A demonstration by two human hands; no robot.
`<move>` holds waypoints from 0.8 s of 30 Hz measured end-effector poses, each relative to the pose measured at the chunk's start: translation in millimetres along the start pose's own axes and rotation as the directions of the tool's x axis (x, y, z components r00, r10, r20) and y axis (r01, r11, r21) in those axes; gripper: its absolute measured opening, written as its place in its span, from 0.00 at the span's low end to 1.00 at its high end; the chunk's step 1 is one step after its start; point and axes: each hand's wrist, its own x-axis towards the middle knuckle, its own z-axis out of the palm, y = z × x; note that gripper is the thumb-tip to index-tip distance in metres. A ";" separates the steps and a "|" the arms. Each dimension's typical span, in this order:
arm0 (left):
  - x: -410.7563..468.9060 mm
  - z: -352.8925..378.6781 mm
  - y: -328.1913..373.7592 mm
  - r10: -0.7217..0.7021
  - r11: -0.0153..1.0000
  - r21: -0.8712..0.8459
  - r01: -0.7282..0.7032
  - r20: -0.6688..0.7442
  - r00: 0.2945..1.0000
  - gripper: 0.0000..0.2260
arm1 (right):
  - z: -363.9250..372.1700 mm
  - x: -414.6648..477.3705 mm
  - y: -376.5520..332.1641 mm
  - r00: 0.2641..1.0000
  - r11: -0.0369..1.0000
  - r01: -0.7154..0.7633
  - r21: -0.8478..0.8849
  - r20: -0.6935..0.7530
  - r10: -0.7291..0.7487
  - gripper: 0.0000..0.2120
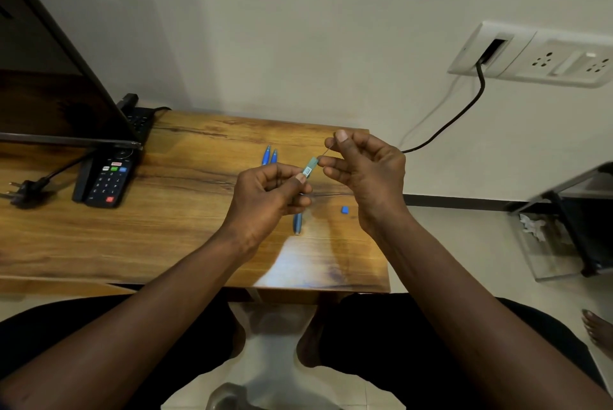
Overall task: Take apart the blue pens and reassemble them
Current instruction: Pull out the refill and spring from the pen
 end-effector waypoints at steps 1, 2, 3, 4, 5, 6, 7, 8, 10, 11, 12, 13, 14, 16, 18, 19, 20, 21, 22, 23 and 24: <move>-0.2 -0.2 0.0 0.000 1.000 -0.002 0.000 0.000 1.000 0.06 | 0.0 0.2 -1.1 1.000 1.000 0.021 -0.016 0.006 -0.021 0.12; -0.3 -0.6 0.2 0.000 1.000 -0.004 0.000 0.002 1.000 0.06 | 0.0 0.3 -2.3 0.999 0.999 0.037 -0.028 0.011 -0.037 0.12; -0.3 -0.7 0.5 0.001 1.000 -0.008 -0.001 0.005 1.000 0.06 | -0.2 0.5 -3.3 0.999 0.998 0.052 -0.036 0.014 -0.051 0.12; -0.1 -1.0 0.8 0.002 1.000 -0.012 -0.002 0.007 1.000 0.06 | -0.7 0.8 -4.5 0.998 0.997 0.065 -0.044 0.015 -0.064 0.12; 0.1 -1.2 1.2 0.003 1.000 -0.016 -0.003 0.010 1.000 0.06 | -0.7 1.1 -5.2 0.997 0.996 0.076 -0.050 0.015 -0.076 0.12; -0.1 -1.2 1.6 0.004 1.000 -0.021 -0.004 0.014 1.000 0.06 | -0.9 1.1 -6.1 0.996 0.995 0.086 -0.056 0.014 -0.085 0.12; 0.0 -1.1 1.9 0.004 1.000 -0.024 -0.004 0.017 1.000 0.06 | -0.9 1.0 -6.6 0.995 0.993 0.095 -0.065 0.014 -0.094 0.11; -0.2 -1.0 2.0 0.004 1.000 -0.028 -0.004 0.018 1.000 0.06 | -0.8 1.0 -7.0 0.995 0.992 0.103 -0.074 0.016 -0.102 0.11; -0.4 -0.8 2.2 0.005 1.000 -0.030 -0.004 0.015 1.000 0.06 | -0.1 1.2 -6.9 0.992 0.987 0.127 -0.098 0.022 -0.125 0.10; -0.3 -1.2 2.3 0.006 1.000 -0.030 -0.006 0.014 1.000 0.06 | 0.5 1.8 -6.5 0.990 0.983 0.142 -0.114 0.026 -0.140 0.09; -0.3 -1.0 2.9 0.007 0.999 -0.033 -0.006 0.012 1.000 0.06 | 1.0 2.3 -5.8 0.987 0.979 0.159 -0.131 0.031 -0.156 0.09; -0.3 -1.1 3.3 0.007 0.999 -0.038 -0.007 0.010 1.000 0.06 | 1.6 2.9 -4.9 0.985 0.974 0.174 -0.146 0.037 -0.170 0.08; -0.4 -1.0 3.7 0.008 0.999 -0.044 -0.007 0.010 1.000 0.06 | 2.0 3.5 -3.8 0.983 0.970 0.184 -0.157 0.041 -0.180 0.08; -1.2 -0.9 4.1 0.012 0.999 -0.046 -0.012 0.014 1.000 0.06 | 2.8 4.6 -1.9 0.982 0.968 0.190 -0.166 0.032 -0.187 0.07; -1.6 -1.0 3.8 0.026 0.999 -0.023 -0.026 0.024 0.999 0.06 | 3.2 5.6 -0.4 0.982 0.967 0.190 -0.172 0.025 -0.188 0.07; -1.8 -1.1 4.2 0.034 0.999 -0.010 -0.033 0.032 0.999 0.06 | 3.7 6.0 0.2 0.982 0.967 0.187 -0.175 0.026 -0.186 0.07; -1.7 -1.1 4.9 0.042 0.999 0.002 -0.042 0.041 0.998 0.07 | 4.2 6.1 0.7 0.983 0.967 0.183 -0.178 0.028 -0.181 0.07; -1.8 -1.2 5.8 0.052 0.998 0.016 -0.053 0.050 0.997 0.08 | 4.5 6.1 1.0 0.984 0.968 0.178 -0.180 0.029 -0.175 0.07; -1.8 -1.1 6.7 0.064 0.997 0.030 -0.066 0.058 0.996 0.09 | 4.7 5.9 1.2 0.985 0.968 0.172 -0.180 0.029 -0.169 0.07; -1.9 -1.1 7.6 0.076 0.996 0.040 -0.078 0.064 0.995 0.10 | 5.0 5.7 1.2 0.986 0.969 0.167 -0.180 0.029 -0.165 0.07; -2.2 -0.8 8.6 0.084 0.995 0.043 -0.087 0.068 0.994 0.11 | 5.1 5.3 1.0 0.986 0.970 0.164 -0.180 0.028 -0.162 0.07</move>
